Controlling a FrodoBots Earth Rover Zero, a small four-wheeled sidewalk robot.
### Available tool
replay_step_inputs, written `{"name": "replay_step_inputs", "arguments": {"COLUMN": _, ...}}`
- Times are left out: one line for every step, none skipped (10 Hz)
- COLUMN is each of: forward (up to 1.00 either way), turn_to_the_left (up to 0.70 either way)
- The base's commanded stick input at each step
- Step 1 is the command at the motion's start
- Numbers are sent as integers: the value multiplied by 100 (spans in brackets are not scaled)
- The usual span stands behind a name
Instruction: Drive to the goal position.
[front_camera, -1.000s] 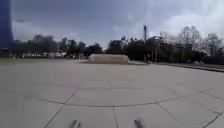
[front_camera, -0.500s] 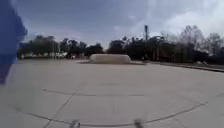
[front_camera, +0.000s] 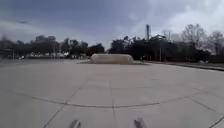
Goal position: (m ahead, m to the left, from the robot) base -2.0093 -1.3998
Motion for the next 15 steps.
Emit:
{"name": "replay_step_inputs", "arguments": {"forward": 85, "turn_to_the_left": 0}}
{"name": "replay_step_inputs", "arguments": {"forward": 85, "turn_to_the_left": 0}}
{"name": "replay_step_inputs", "arguments": {"forward": 85, "turn_to_the_left": 0}}
{"name": "replay_step_inputs", "arguments": {"forward": 85, "turn_to_the_left": 0}}
{"name": "replay_step_inputs", "arguments": {"forward": 85, "turn_to_the_left": 0}}
{"name": "replay_step_inputs", "arguments": {"forward": 85, "turn_to_the_left": 0}}
{"name": "replay_step_inputs", "arguments": {"forward": 85, "turn_to_the_left": 0}}
{"name": "replay_step_inputs", "arguments": {"forward": 85, "turn_to_the_left": 0}}
{"name": "replay_step_inputs", "arguments": {"forward": 85, "turn_to_the_left": 0}}
{"name": "replay_step_inputs", "arguments": {"forward": 85, "turn_to_the_left": 0}}
{"name": "replay_step_inputs", "arguments": {"forward": 85, "turn_to_the_left": 0}}
{"name": "replay_step_inputs", "arguments": {"forward": 85, "turn_to_the_left": 0}}
{"name": "replay_step_inputs", "arguments": {"forward": 85, "turn_to_the_left": 0}}
{"name": "replay_step_inputs", "arguments": {"forward": 85, "turn_to_the_left": 0}}
{"name": "replay_step_inputs", "arguments": {"forward": 85, "turn_to_the_left": 0}}
